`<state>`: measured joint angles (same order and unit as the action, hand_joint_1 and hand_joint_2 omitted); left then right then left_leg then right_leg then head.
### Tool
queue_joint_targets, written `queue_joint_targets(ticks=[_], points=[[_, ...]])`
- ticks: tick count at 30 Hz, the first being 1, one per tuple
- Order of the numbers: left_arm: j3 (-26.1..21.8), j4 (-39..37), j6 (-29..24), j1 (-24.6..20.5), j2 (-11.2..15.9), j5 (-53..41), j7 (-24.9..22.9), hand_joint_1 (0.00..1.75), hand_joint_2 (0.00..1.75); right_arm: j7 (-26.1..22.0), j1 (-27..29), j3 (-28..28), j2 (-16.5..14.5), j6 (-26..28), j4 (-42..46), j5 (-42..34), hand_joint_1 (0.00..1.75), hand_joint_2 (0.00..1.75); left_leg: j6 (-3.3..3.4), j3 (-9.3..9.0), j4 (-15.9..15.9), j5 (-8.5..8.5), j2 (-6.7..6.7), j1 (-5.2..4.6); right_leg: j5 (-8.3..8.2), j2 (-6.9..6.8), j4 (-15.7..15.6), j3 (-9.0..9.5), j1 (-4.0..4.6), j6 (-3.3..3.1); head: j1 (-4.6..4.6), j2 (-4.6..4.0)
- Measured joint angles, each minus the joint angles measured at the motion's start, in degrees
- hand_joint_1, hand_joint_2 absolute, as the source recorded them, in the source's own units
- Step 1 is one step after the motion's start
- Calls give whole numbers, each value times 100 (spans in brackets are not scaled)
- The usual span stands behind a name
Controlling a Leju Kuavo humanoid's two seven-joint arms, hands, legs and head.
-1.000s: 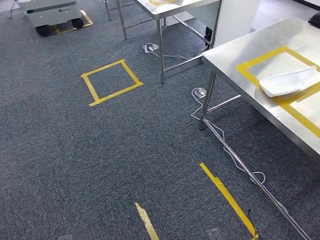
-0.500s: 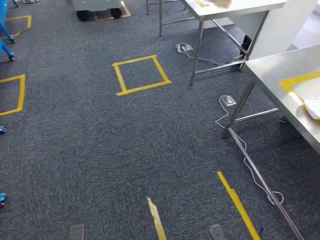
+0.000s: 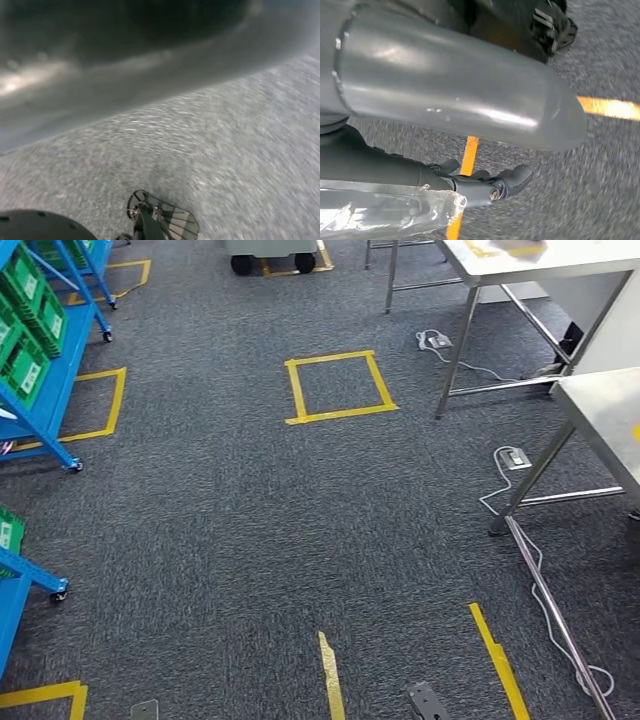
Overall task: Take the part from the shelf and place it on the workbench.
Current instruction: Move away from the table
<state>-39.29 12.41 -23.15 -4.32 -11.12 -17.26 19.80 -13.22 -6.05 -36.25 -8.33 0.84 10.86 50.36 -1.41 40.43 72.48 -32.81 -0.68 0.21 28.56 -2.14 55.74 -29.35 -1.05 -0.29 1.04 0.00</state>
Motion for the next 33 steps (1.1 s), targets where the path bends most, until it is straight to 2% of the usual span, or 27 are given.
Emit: queue_joint_targets(ticks=[1,2,4,6,8,9,11,12,13,14,15,16,17,18,19,20,21,22,23,24,26,28,29,30,31,32,33], points=[[-27,0,4,31,15,20,4,0,0,15,-13,33,-11,2,0,17,0,0,-19,-55,-86,109,31,23,10,-84,4,5,-4,10,-1,0],[-52,0,-1,52,28,34,4,0,0,33,-33,61,-24,4,0,27,0,0,-28,-214,-375,298,82,39,23,-159,7,18,-8,26,1,0],[-93,0,-21,58,40,51,4,0,0,59,-75,107,-42,8,0,39,0,0,-17,-621,-1139,611,347,23,60,-293,19,54,4,84,7,0],[-116,0,-34,40,43,49,5,0,0,62,-97,135,-48,14,0,50,0,0,62,-800,-1507,664,535,-21,101,-420,30,73,40,150,-1,0],[-127,0,-36,55,46,39,12,0,0,-19,-94,157,-48,23,1,56,0,0,165,-790,-1527,642,450,-39,132,-539,24,106,52,205,-20,0],[-131,0,-35,75,47,33,20,0,0,-99,-83,169,-48,28,1,57,0,0,206,-791,-1536,647,385,-35,174,-488,47,114,41,236,-35,0],[-134,0,-33,95,51,17,37,0,0,-246,-35,183,-47,44,2,50,0,0,293,-795,-1557,665,253,-20,412,-168,378,-23,13,278,-60,0],[-135,0,-30,93,52,8,43,0,0,-284,-2,185,-46,48,2,48,0,0,324,-789,-1558,667,185,-20,600,28,728,-192,6,283,-76,0],[-136,0,-27,89,52,-1,47,0,0,-300,41,185,-46,52,1,45,0,0,348,-783,-1557,666,104,-28,786,137,1152,-400,6,277,-86,0],[-136,0,-25,88,51,-8,49,0,0,-305,82,186,-45,52,1,43,0,0,361,-780,-1556,666,18,-39,907,184,1519,-596,10,269,-92,0],[-137,0,-23,92,51,-12,50,0,0,-307,111,186,-45,52,0,42,0,0,366,-781,-1555,665,-70,-51,916,200,1715,-724,15,256,-97,0],[-137,0,-24,99,52,-14,50,0,0,-307,131,187,-45,51,0,42,0,0,369,-787,-1553,664,-157,-64,803,210,1693,-756,21,235,-102,0],[-138,0,-24,103,54,-15,50,0,0,-306,136,188,-45,51,0,41,0,0,370,-799,-1552,663,-240,-76,581,237,1435,-677,28,202,-102,0],[-138,0,-24,103,52,-18,51,0,0,-306,135,190,-45,52,0,40,0,0,369,-809,-1551,660,-321,-84,320,314,1044,-535,37,160,-102,0],[-138,0,-19,98,46,-22,54,0,0,-306,133,192,-39,52,0,39,0,0,364,-811,-1547,659,-394,-95,122,446,680,-385,38,113,-95,0],[-138,0,-12,93,40,-31,58,0,0,-306,133,193,-33,57,0,37,0,0,351,-800,-1539,662,-464,-91,-2,560,391,-254,42,77,-92,0],[-138,0,0,92,34,-44,62,0,0,-309,130,194,-27,64,0,32,0,0,330,-778,-1532,668,-524,-80,-36,640,234,-177,47,52,-93,0],[-138,0,15,97,29,-57,66,0,0,-317,128,196,-21,75,0,26,0,0,299,-748,-1528,681,-581,-68,-11,655,181,-141,51,40,-95,0],[-138,0,28,106,29,-73,68,0,0,-330,124,197,-21,91,0,20,0,0,263,-724,-1530,694,-638,-59,-5,600,126,-116,50,37,-101,0],[-138,0,40,119,37,-94,71,0,0,-345,121,199,-22,107,1,13,0,0,230,-707,-1523,687,-615,-62,-8,533,76,-94,39,34,-106,0],[-136,0,60,128,54,-141,76,0,0,-374,133,202,-25,141,2,0,0,0,161,-607,-1320,537,-371,-77,-32,393,-27,-28,8,19,-82,0],[-127,0,115,118,76,-204,79,0,0,-401,160,202,-24,171,2,-14,0,0,88,-299,-700,216,-83,-46,-28,229,-64,18,4,2,-59,0],[-121,0,161,116,91,-243,81,0,0,-418,175,201,-23,181,2,-24,0,0,50,-109,-336,82,-30,-16,-14,138,-65,30,3,0,-58,0],[-115,0,211,124,110,-283,85,0,0,-435,187,200,-22,188,2,-34,0,0,14,20,-94,42,-4,18,5,52,-65,45,-2,5,-56,0],[-108,0,259,139,133,-323,95,0,0,-454,197,200,-21,193,2,-47,0,0,-20,56,-36,107,16,52,29,-27,-63,67,-12,19,-54,0],[-100,0,290,154,156,-353,109,0,0,-471,203,200,-21,196,2,-59,0,0,-52,-28,-211,282,47,84,59,-94,-57,99,-29,43,-54,0],[-91,0,310,165,179,-380,127,0,0,-485,206,200,-20,192,2,-69,0,0,-82,-205,-558,517,118,111,98,-158,-47,141,-47,78,-53,0]])
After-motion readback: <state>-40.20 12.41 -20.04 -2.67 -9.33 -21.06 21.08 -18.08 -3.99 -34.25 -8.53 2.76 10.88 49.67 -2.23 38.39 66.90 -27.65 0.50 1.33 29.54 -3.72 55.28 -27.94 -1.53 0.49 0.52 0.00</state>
